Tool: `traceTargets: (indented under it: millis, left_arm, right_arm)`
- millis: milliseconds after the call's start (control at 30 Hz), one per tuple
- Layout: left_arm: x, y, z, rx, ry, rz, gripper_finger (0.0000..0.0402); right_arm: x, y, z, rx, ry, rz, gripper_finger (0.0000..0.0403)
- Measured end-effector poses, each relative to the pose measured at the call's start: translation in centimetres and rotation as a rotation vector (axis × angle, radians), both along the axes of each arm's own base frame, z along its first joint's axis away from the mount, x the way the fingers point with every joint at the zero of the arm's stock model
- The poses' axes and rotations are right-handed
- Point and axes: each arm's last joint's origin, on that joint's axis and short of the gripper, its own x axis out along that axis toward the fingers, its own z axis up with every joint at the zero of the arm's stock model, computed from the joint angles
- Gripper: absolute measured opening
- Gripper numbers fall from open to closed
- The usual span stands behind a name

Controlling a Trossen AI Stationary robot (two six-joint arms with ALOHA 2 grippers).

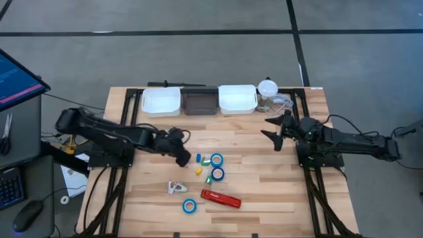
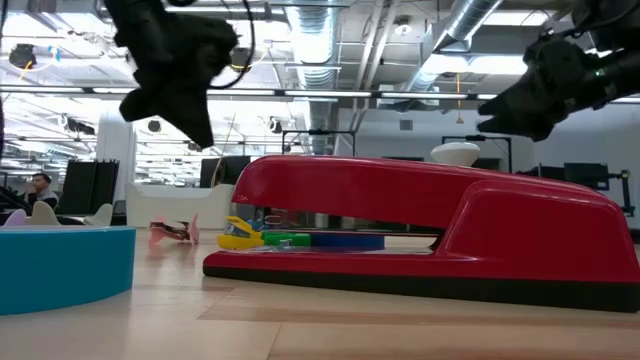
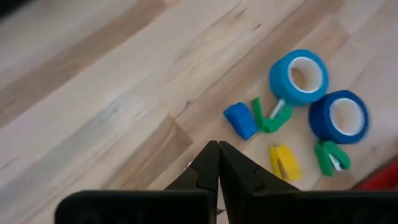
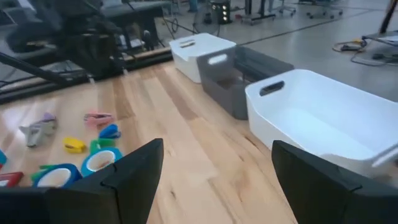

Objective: Pick and place Stapler, Stapler remover, tape
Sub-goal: Put the pink staple remover into the left white bin

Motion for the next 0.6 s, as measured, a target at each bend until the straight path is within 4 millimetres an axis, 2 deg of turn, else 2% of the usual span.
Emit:
traceTargets:
  millis: [300, 467, 600]
  left_arm:
    - [4.3, -0.2, 0.6, -0.101, 0.423, 0.141, 0.0002]
    - [6.2, -0.3, 0.6, -0.190, 0.430, 0.203, 0.0002]
    - [6.3, -0.4, 0.1, -0.238, 0.442, 0.266, 0.0002]
  right_arm:
    - [-0.4, -0.2, -0.9, -0.012, 0.107, -0.108, 0.0291]
    - [-0.7, -0.4, -1.4, 0.014, 0.148, -0.139, 0.0291]
    - [-0.8, -0.6, -1.5, 0.018, 0.167, -0.159, 0.0291]
